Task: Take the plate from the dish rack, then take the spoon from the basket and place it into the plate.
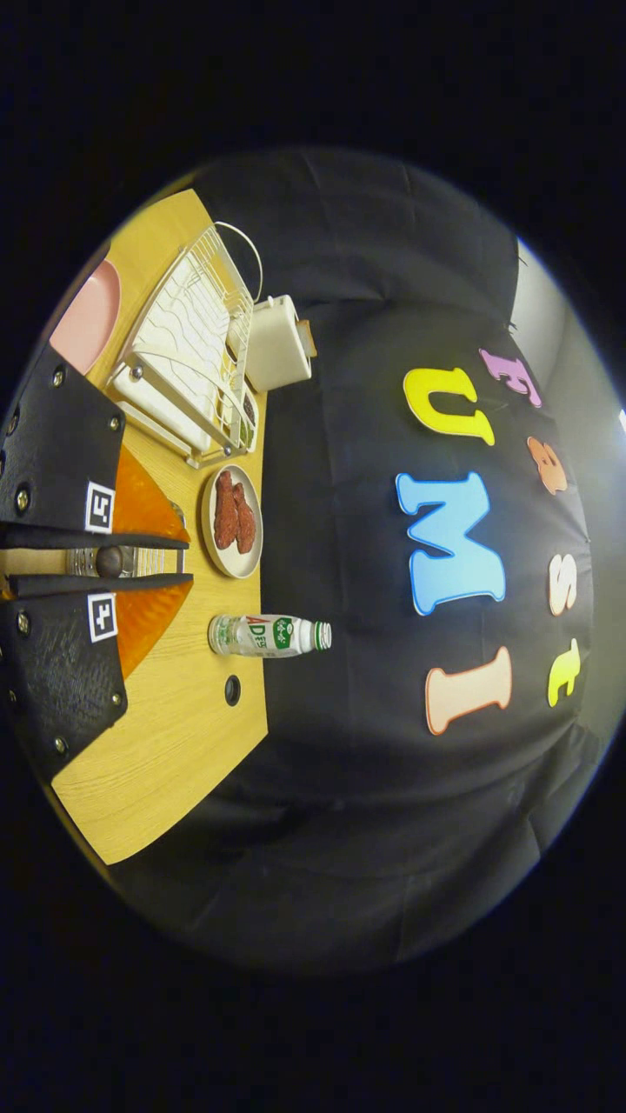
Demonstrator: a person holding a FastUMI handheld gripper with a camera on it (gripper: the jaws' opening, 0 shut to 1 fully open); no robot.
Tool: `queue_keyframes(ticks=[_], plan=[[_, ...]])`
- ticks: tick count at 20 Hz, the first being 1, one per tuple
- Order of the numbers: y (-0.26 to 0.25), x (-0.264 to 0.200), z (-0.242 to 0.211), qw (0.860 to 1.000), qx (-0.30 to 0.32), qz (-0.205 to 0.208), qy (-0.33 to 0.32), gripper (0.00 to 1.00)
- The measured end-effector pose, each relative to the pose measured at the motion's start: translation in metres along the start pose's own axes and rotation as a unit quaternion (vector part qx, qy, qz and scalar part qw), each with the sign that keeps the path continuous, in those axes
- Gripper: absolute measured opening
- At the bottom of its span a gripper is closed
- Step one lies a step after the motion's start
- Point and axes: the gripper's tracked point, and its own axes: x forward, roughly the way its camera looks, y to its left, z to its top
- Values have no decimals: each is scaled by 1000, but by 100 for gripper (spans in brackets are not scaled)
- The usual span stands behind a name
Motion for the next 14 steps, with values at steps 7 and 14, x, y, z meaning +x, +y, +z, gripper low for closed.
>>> queue_keyframes(ticks=[7, 14], plan=[[-6, -8, 40, 999, -14, -30, -4, 7], [4, -35, 93, 999, -29, -32, -28, 7]])
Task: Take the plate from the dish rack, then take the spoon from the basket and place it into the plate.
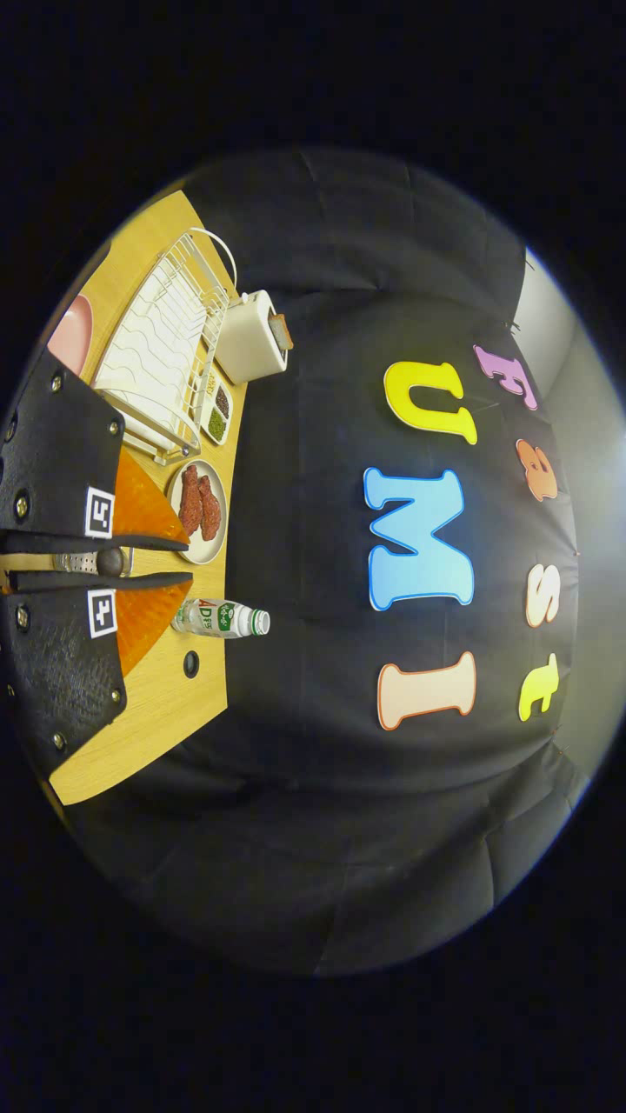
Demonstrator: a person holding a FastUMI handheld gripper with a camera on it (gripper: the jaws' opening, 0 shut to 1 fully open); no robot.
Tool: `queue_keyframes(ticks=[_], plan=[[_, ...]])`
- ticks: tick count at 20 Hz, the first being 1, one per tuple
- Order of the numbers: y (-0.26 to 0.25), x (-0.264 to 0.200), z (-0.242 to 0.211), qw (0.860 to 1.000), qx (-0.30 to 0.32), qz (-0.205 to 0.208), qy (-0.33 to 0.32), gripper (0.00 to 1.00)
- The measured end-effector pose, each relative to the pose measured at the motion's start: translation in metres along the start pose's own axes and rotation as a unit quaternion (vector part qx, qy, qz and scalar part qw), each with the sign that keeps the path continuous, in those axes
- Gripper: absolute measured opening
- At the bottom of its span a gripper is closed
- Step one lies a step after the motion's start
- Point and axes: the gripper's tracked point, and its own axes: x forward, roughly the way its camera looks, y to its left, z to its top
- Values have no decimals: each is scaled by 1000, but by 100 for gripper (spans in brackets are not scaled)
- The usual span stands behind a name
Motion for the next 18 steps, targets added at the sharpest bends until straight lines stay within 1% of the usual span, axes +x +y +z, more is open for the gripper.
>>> queue_keyframes(ticks=[5, 9, 14, 18], plan=[[10, -27, 24, 1000, 1, -7, -12, 7], [18, -48, 40, 1000, -1, -3, -21, 7], [19, -77, 61, 999, 4, -18, -44, 7], [31, -98, 66, 999, 15, -15, -49, 7]])
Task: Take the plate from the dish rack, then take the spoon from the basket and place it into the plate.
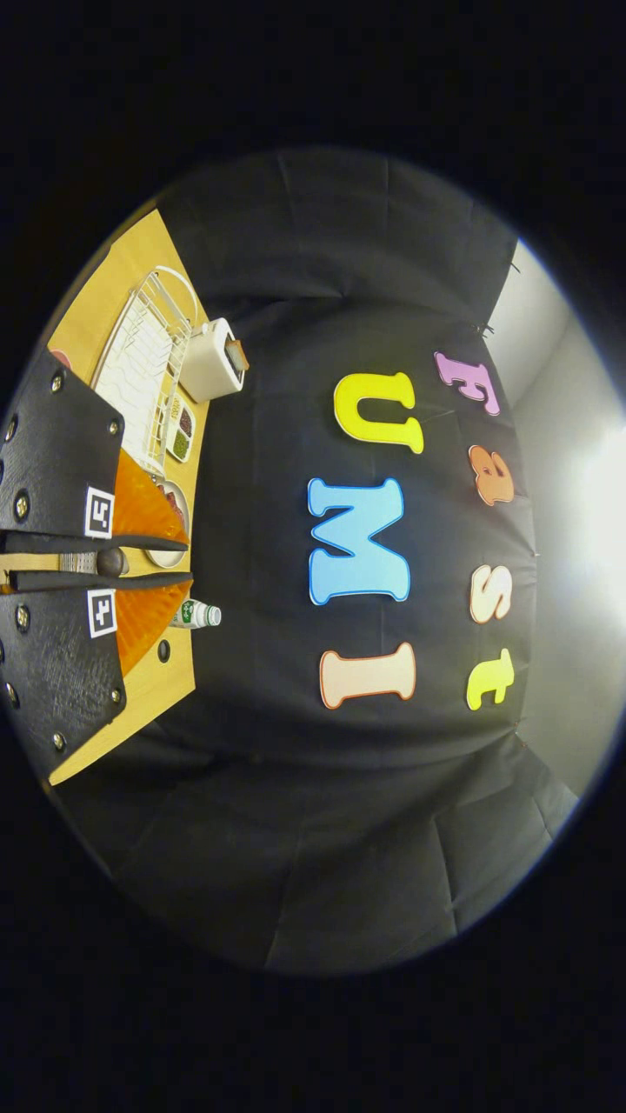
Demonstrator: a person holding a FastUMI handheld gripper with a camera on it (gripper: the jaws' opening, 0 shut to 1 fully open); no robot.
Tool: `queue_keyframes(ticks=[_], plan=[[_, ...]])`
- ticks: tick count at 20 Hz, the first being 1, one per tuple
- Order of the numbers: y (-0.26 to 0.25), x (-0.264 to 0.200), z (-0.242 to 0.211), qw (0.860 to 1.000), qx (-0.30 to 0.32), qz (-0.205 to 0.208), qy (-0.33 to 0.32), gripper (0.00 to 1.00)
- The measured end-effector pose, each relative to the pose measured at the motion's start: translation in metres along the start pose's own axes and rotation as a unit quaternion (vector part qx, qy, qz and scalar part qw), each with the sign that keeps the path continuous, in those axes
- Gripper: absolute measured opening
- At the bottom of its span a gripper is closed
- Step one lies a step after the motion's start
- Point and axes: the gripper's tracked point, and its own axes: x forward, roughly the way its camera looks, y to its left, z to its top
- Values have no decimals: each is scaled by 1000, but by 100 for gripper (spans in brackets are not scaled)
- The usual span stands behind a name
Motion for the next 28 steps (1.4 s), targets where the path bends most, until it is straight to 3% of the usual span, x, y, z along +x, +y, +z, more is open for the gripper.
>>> queue_keyframes(ticks=[16, 28], plan=[[62, -43, -63, 996, 20, 42, 70, 7], [137, -30, -142, 979, 14, 131, 158, 7]])
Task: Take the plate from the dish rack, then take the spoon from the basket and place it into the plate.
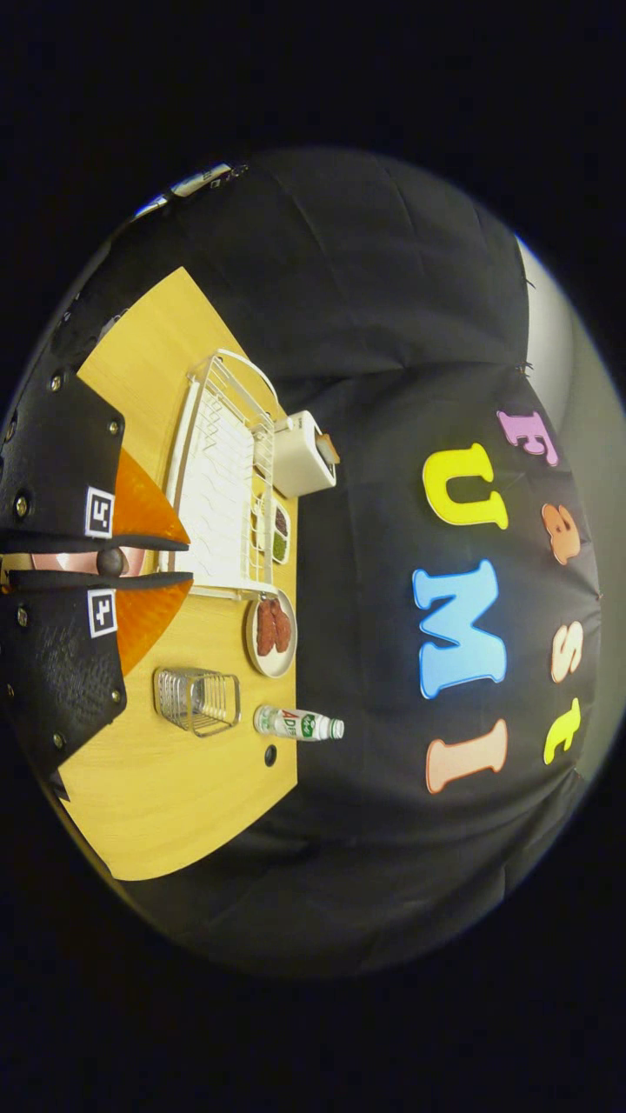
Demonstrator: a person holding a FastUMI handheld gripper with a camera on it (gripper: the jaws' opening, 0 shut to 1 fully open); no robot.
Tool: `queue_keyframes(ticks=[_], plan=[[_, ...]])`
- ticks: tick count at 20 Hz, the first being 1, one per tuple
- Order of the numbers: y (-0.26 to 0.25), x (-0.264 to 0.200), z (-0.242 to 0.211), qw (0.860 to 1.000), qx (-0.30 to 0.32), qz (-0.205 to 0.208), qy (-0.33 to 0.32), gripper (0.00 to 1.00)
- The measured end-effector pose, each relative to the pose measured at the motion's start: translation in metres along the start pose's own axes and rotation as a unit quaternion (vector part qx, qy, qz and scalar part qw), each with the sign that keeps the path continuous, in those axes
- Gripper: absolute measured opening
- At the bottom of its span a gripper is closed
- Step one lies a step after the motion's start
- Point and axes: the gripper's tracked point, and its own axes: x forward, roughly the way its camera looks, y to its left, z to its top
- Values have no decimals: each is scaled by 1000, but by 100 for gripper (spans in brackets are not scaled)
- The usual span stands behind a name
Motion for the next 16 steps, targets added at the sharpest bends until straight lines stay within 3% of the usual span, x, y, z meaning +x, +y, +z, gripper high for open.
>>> queue_keyframes(ticks=[13, 16], plan=[[68, 53, -38, 993, -35, 86, 70, 7], [76, 54, -42, 991, -31, 103, 81, 14]])
